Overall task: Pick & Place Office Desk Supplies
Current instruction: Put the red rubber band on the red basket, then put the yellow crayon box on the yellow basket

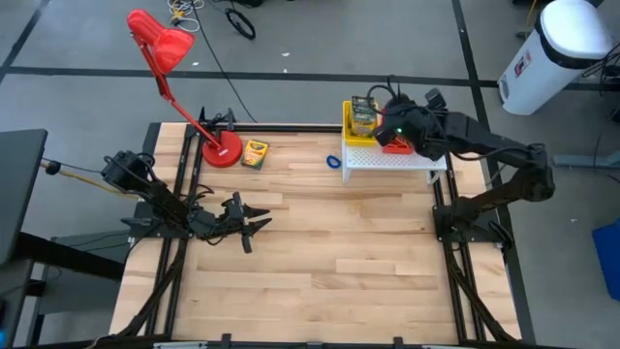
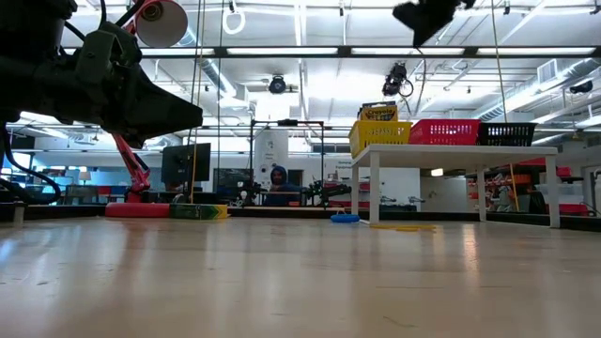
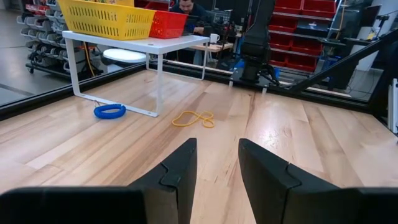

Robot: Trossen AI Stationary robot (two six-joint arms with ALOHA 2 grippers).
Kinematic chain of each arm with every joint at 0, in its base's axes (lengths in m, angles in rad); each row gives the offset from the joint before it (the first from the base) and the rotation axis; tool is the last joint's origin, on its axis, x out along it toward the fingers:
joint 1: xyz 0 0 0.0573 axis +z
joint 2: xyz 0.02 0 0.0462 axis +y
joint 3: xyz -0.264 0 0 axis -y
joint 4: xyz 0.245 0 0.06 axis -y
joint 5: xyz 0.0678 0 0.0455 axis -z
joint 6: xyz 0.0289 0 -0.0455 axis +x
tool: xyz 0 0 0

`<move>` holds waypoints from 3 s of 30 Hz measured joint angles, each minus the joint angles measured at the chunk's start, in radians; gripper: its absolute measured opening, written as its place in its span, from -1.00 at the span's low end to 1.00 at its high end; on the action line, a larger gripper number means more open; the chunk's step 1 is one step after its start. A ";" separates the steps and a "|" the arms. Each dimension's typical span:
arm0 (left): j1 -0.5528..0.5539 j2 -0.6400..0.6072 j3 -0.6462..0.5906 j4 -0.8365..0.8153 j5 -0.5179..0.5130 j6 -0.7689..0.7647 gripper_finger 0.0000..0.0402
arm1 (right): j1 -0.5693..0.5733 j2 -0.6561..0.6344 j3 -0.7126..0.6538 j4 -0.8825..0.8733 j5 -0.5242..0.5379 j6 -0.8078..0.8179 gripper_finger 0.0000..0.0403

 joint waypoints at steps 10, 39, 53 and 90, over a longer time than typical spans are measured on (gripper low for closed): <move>0.000 0.000 0.000 0.000 0.000 0.000 -0.38 | -0.167 -0.005 -0.173 0.007 0.001 0.057 -1.00; 0.000 0.000 0.000 0.000 0.000 0.000 -0.38 | 0.098 -0.145 -0.354 0.095 -0.278 0.183 -0.66; 0.002 0.000 0.002 0.003 -0.001 0.000 -0.38 | 0.459 -0.022 -1.116 1.775 -0.616 -0.015 -0.93; 0.037 -0.011 0.279 -0.031 0.016 0.130 -0.38 | 0.483 0.011 -1.211 1.873 -0.638 -0.113 -0.94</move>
